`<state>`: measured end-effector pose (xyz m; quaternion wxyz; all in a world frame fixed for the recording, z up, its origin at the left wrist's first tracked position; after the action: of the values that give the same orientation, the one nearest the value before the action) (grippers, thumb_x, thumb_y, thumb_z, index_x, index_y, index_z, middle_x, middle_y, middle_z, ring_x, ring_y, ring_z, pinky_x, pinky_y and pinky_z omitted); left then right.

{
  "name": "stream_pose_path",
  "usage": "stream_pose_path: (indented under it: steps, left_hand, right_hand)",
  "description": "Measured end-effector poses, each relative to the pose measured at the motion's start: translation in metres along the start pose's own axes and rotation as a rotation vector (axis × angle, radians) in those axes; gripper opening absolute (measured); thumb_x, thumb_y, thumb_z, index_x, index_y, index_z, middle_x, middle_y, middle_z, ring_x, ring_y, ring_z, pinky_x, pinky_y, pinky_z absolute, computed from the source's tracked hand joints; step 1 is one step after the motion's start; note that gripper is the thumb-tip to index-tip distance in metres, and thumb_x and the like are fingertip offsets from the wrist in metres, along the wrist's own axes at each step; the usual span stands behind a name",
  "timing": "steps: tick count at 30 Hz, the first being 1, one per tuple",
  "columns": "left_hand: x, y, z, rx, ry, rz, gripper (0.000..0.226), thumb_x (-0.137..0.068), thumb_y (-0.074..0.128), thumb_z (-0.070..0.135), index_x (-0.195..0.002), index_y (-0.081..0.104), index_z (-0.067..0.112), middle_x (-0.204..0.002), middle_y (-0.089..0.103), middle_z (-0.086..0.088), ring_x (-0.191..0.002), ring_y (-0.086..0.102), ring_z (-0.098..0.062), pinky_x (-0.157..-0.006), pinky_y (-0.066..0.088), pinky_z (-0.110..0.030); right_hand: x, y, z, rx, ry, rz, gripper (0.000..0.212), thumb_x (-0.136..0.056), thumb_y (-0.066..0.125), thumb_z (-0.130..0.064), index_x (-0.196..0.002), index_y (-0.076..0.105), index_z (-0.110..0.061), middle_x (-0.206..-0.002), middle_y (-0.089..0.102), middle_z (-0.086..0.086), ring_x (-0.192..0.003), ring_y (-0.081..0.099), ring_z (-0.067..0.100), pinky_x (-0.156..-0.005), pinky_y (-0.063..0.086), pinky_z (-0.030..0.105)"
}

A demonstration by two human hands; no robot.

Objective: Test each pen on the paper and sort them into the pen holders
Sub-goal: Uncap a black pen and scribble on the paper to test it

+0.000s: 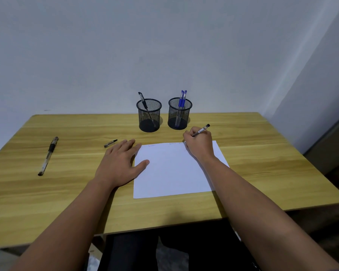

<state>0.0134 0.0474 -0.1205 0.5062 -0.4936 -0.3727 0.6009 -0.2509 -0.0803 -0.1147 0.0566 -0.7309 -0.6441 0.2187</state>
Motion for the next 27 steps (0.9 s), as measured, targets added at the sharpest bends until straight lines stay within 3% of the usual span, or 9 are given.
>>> stream_pose_path:
  steps: [4,8,14,19,27]
  left_hand:
    - [0.0003,0.0002,-0.0003,-0.003,0.001,-0.001,0.083,-0.083,0.028,0.081,-0.152,0.041,0.037,-0.163,0.034,0.007,-0.153,0.023,-0.018,-0.121,0.02,-0.043]
    - [0.0004,0.0007,-0.0007,-0.01,0.004,0.001,0.083,-0.083,0.028,0.082,-0.152,0.042,0.036,-0.162,0.035,0.007,-0.153,0.023,-0.018,-0.12,0.021,-0.043]
    - [-0.0004,0.0008,-0.0006,-0.003,0.003,0.002,0.082,-0.083,0.029,0.081,-0.151,0.042,0.036,-0.162,0.035,0.007,-0.153,0.023,-0.018,-0.121,0.021,-0.044]
    - [-0.0002,0.0003,-0.0002,-0.004,0.006,0.003,0.082,-0.084,0.03,0.08,-0.151,0.042,0.036,-0.162,0.035,0.006,-0.153,0.023,-0.018,-0.121,0.02,-0.044]
    - [0.0004,-0.0002,0.0003,0.002,0.006,0.005,0.082,-0.083,0.029,0.081,-0.151,0.042,0.036,-0.163,0.034,0.006,-0.153,0.023,-0.018,-0.121,0.021,-0.044]
  right_hand:
    - [-0.0002,0.0,0.0019,-0.002,0.003,-0.002,0.036,-0.087,0.064,-0.017,-0.061,0.045,-0.001,-0.054,0.046,0.01,-0.053,0.042,0.022,-0.054,0.036,0.029]
    - [0.0001,-0.0003,0.0004,0.017,-0.002,-0.014,0.035,-0.088,0.065,-0.012,-0.062,0.046,0.001,-0.056,0.046,0.016,-0.053,0.042,0.021,-0.054,0.036,0.028]
    - [-0.0007,0.0004,0.0023,0.006,0.026,-0.009,0.034,-0.087,0.062,-0.01,-0.061,0.043,0.001,-0.055,0.044,0.009,-0.054,0.042,0.024,-0.055,0.037,0.029]
    - [-0.0001,-0.0005,0.0004,0.005,0.028,0.003,0.04,-0.088,0.062,-0.011,-0.056,0.038,-0.013,-0.052,0.04,0.004,-0.054,0.041,0.025,-0.055,0.036,0.03]
    - [0.0028,0.0007,-0.003,-0.004,0.046,-0.023,0.049,-0.092,0.061,-0.008,-0.056,0.032,-0.022,-0.049,0.03,-0.01,-0.056,0.034,0.023,-0.051,0.029,0.027]
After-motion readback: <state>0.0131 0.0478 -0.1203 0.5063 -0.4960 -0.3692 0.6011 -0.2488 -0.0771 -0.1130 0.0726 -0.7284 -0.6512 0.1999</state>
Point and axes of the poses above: each hand's wrist, its own x-axis away from the middle knuckle, its own y-axis out of the palm, z = x × y, the point moved 6 cm from there along -x, towards the middle knuckle
